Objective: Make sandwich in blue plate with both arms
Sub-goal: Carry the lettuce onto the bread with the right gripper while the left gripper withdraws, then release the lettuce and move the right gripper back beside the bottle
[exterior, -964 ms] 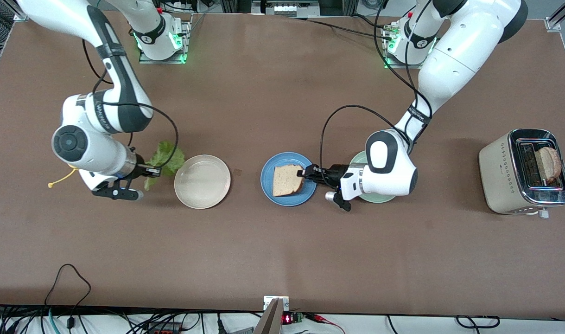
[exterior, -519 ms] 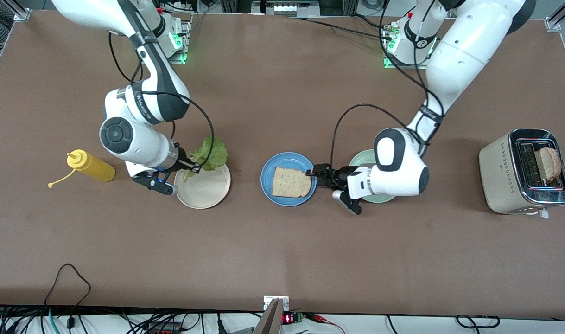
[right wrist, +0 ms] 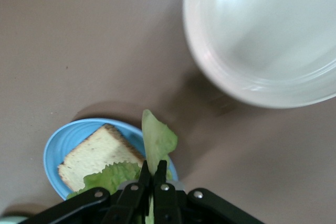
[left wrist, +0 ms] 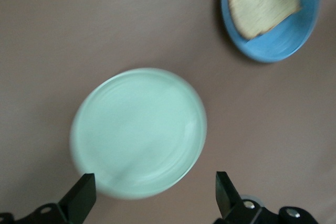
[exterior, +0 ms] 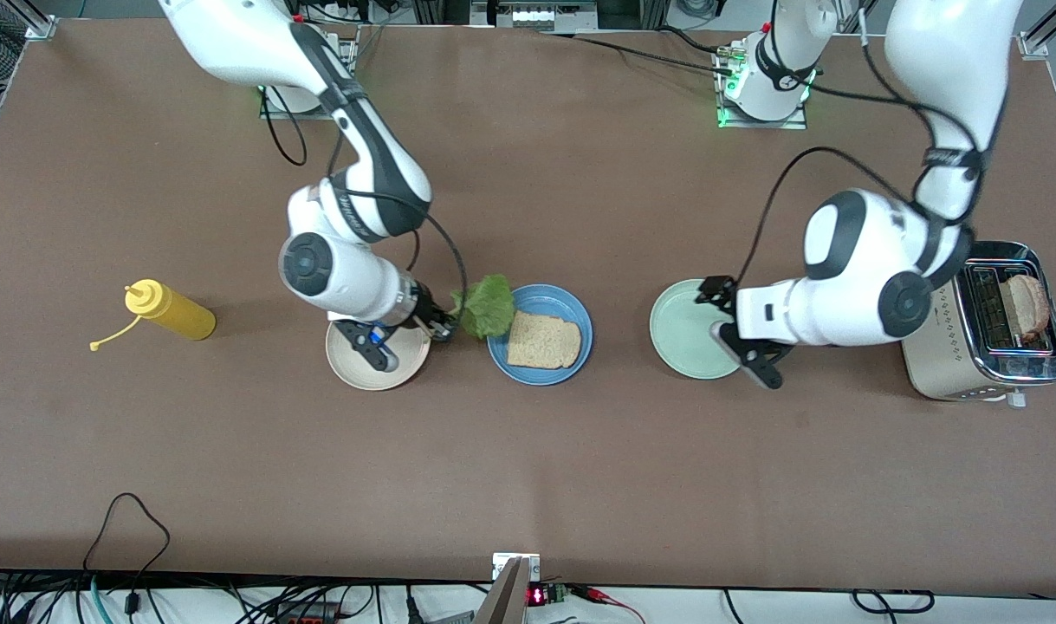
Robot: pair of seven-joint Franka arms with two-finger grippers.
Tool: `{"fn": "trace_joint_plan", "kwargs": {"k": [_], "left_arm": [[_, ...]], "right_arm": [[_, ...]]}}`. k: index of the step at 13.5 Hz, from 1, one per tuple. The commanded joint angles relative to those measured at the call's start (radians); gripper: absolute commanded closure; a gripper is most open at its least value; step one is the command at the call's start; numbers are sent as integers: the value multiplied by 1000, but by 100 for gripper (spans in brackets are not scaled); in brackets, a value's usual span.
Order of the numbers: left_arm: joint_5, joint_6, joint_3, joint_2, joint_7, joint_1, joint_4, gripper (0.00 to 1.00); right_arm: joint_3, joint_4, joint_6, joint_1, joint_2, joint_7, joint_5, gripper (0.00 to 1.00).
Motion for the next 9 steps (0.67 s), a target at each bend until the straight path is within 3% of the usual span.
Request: {"fn": "trace_joint_plan", "kwargs": {"k": [1,3,6,8,9], "left_arm": [[232,-186,18,-62,-26,-11,118,0],[341,-359,17,-59,-26,-11,277,0],[319,-408,40,-65,-111,32,411,0],[294,-433,37,-69,-270,38,425,0],[291,-434,37,-77,-346,38,425,0]], "right_arm": [[-9,103,73,47,106,134,18,100],[-9,123,122,90,147,205,18,100],[-9,146,185,117,192,250,17,100],[-9,146,185,124,196,251,17,96],[-9,146,185,124,196,250,17,87]]}}
